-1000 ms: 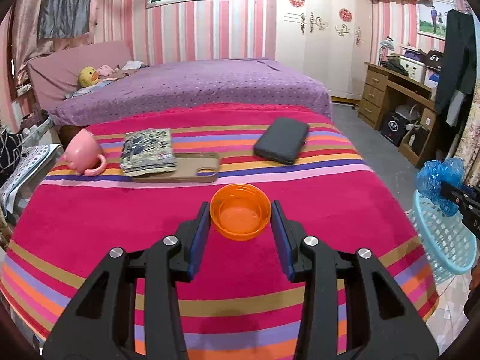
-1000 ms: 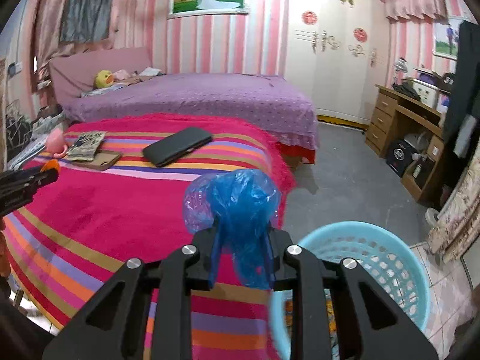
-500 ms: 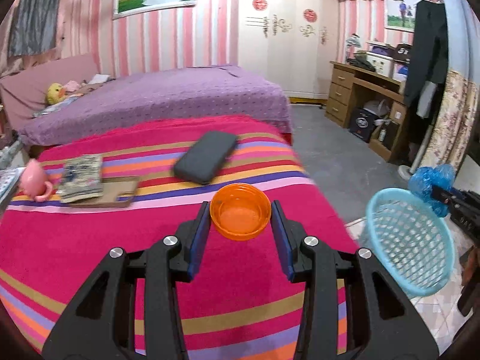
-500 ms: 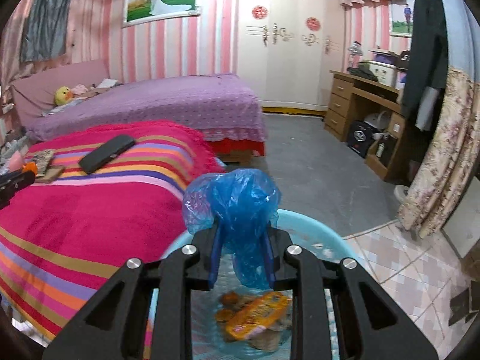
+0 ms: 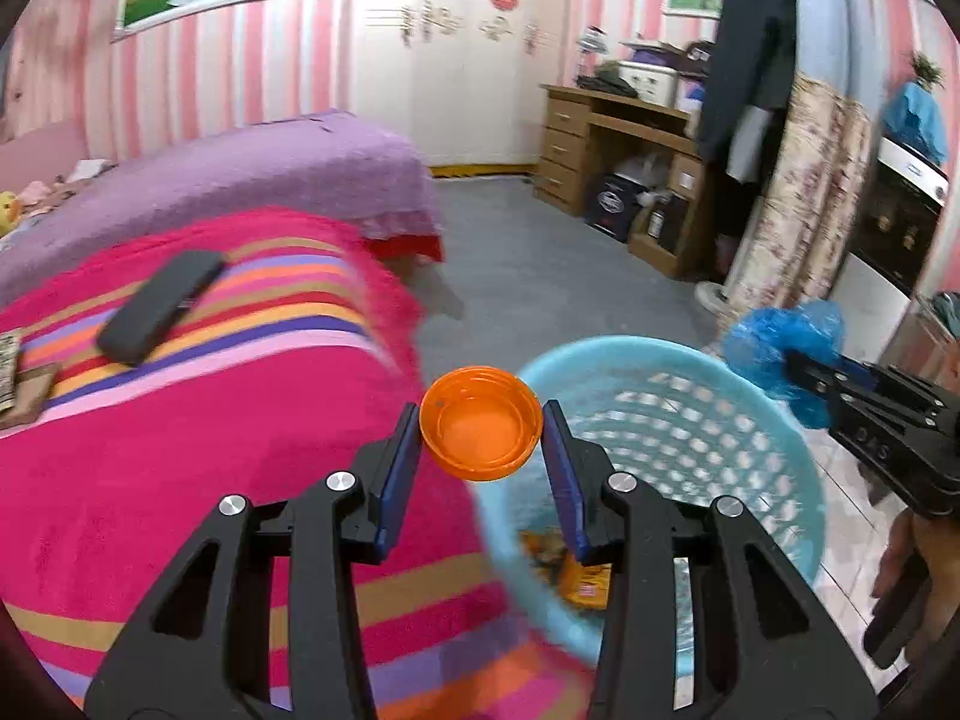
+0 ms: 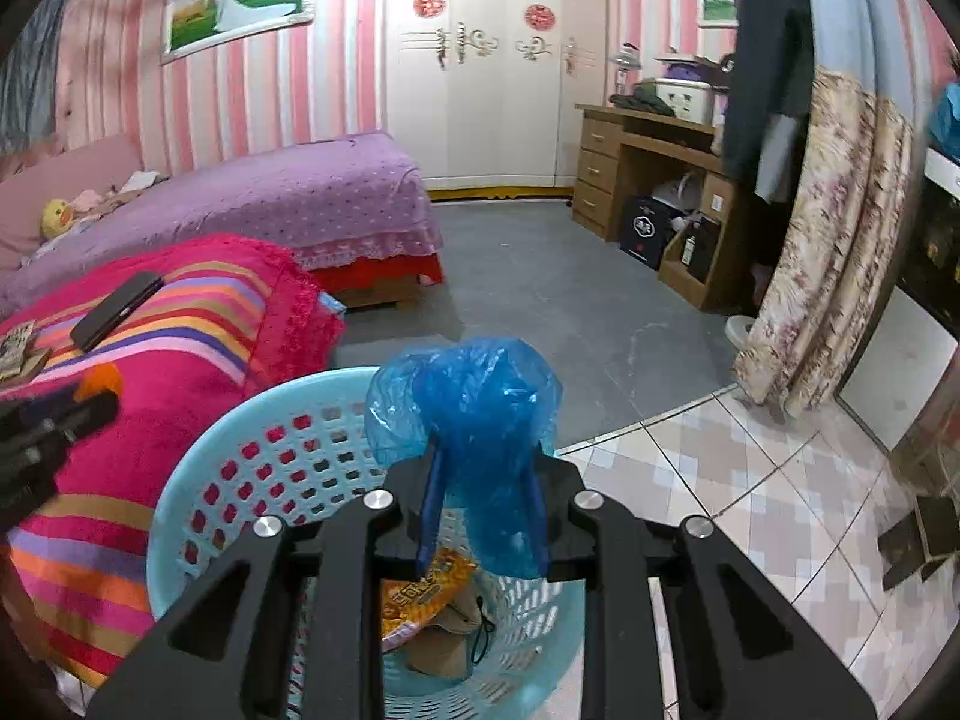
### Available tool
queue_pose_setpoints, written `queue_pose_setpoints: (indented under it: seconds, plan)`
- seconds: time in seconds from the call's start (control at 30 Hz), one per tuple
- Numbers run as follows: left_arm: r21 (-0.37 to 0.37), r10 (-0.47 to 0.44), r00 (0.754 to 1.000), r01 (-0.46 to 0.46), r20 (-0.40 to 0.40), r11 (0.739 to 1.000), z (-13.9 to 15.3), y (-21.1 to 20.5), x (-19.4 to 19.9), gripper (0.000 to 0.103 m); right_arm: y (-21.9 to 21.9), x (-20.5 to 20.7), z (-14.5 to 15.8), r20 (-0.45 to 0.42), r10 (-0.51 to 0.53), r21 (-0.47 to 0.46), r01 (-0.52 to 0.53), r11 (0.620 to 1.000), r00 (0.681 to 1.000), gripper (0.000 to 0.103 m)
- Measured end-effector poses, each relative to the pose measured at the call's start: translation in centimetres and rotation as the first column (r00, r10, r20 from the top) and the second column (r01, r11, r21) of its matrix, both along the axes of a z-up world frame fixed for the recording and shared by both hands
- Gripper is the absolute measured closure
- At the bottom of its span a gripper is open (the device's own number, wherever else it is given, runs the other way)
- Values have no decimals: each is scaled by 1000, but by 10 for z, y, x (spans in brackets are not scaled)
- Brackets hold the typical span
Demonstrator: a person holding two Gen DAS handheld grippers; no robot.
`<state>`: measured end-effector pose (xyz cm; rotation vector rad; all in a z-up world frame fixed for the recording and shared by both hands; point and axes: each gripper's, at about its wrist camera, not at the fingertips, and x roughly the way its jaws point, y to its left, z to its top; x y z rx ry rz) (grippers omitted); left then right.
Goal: Collect trash
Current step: 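Open the left gripper to drop the lid while the right releases the bag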
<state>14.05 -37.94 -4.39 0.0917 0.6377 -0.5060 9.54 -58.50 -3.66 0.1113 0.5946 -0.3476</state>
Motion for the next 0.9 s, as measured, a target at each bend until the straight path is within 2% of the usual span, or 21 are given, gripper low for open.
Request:
queue_pose_setpoints:
  seconds: [0.23,0.27,0.3,0.37,0.6,0.8,0.87,0.9]
  plan:
    - [36,-72,997,73,-21,997,-6,-44,-1,63,-5,-4,-2,11,-13,22,12,1000,1000,79]
    - [38,-79,997,80,-26,996,-6,-46,0,54,-6,-5,-3,13,-12,24,12,1000,1000,79]
    - [42,-84,996,86,-36,995,-6,-48,1,34,-6,-6,-3,17,-12,27,11,1000,1000,79]
    - [47,-62,998,63,-18,997,-3,-46,0,21,-9,-7,-3,19,-11,30,10,999,1000,79]
    - [71,4,999,-7,33,997,1,-12,4,11,-9,-9,-3,19,-14,25,13,1000,1000,79]
    - [70,73,997,-75,33,995,-1,24,14,10,4,0,-5,13,19,14,-19,1000,1000,77]
    - [66,92,995,-94,33,993,2,36,16,10,9,6,-8,-6,23,7,-23,1000,1000,68]
    - [66,102,994,-104,37,992,3,40,17,10,11,8,-10,-22,8,-12,-8,1000,1000,48]
